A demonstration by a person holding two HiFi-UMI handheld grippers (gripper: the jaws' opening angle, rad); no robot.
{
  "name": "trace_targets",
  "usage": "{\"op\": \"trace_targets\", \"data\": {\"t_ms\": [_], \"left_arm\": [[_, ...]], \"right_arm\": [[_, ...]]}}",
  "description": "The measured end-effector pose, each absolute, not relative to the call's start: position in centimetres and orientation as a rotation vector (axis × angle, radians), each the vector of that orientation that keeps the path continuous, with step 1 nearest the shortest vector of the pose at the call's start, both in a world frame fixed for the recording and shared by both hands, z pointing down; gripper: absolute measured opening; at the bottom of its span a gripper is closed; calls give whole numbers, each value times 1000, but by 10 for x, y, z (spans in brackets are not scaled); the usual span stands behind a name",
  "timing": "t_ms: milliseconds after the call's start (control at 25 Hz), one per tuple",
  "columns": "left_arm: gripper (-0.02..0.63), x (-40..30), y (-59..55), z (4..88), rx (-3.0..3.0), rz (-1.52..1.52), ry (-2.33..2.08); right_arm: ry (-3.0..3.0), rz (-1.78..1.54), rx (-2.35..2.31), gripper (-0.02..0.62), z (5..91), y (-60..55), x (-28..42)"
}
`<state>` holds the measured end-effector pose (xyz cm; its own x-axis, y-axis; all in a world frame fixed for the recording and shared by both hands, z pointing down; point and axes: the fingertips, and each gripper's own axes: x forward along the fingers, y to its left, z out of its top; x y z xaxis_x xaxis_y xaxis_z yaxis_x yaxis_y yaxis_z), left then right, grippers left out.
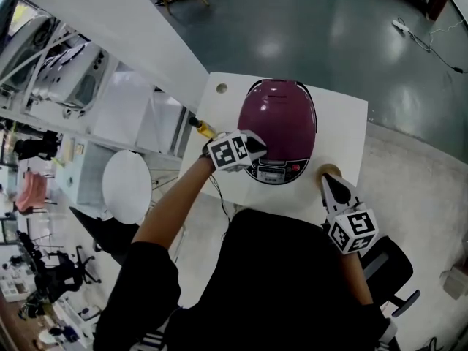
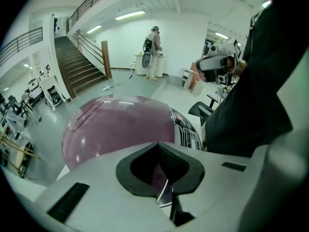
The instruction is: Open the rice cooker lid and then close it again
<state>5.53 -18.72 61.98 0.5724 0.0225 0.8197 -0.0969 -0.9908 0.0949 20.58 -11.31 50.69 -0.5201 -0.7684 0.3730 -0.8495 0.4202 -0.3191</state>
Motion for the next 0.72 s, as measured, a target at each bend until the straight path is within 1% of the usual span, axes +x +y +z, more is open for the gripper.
{"op": "trace_targets", "data": {"t_ms": [240, 720], "left_arm": [[3, 56, -189, 622, 2630, 1433, -90], [3, 57, -189, 621, 2622, 1315, -114]], "right_arm": [[-2494, 727, 1417, 0, 515, -119, 199], [-2401, 636, 1289, 2, 565, -155, 177]]}}
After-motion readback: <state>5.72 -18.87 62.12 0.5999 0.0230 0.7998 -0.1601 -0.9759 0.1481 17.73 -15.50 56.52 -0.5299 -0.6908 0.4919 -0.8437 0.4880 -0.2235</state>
